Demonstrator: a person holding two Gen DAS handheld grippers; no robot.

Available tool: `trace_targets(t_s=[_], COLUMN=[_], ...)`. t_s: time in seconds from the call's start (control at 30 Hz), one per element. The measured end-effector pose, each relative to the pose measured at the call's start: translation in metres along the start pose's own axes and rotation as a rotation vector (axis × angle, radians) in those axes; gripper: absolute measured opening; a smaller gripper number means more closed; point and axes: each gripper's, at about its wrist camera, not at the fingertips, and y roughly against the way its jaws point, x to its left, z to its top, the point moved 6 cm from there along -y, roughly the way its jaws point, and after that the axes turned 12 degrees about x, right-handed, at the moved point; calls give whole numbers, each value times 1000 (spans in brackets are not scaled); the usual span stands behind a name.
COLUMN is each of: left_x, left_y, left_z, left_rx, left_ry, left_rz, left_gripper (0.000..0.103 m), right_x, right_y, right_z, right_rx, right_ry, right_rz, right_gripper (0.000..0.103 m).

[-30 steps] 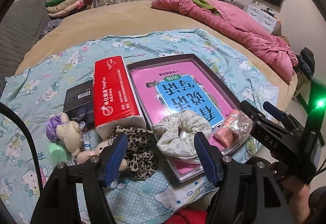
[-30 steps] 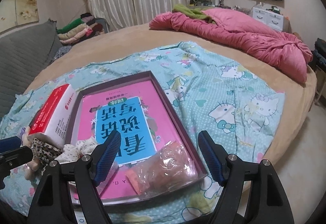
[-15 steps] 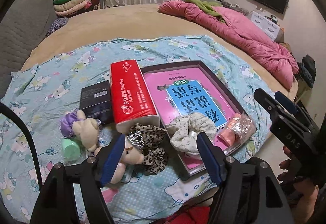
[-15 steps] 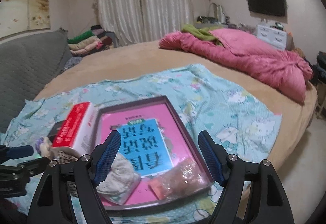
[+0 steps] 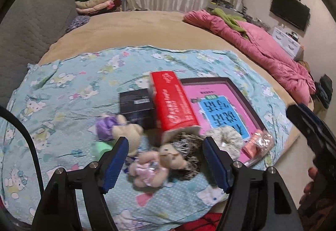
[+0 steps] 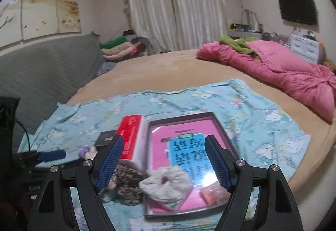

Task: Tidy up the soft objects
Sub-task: 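Move both open tools from the tray to the plush toys beside the tissue box, then grasp the purple-bow bear with the left tool while the right tool grasps the tiara bunny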

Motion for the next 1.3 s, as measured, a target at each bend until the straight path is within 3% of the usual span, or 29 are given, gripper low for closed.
trace_targets(t_s=[0.37, 0.87, 1.3], left_x=[73, 117, 133], left_y=[9, -15, -45], left_z=[4, -16, -16], left_rx=[-13, 36, 40], left_ry=[131, 182, 215], left_rz=[38, 73, -1], left_gripper=[72, 72, 72], right_x=[38, 69, 97], right_y=[-6, -32, -69], right_z=[-13, -39, -74], right_rx=[44, 157, 262], right_ry=[87, 140, 221], right_rz=[28, 73, 99], right_gripper=[80, 80, 80])
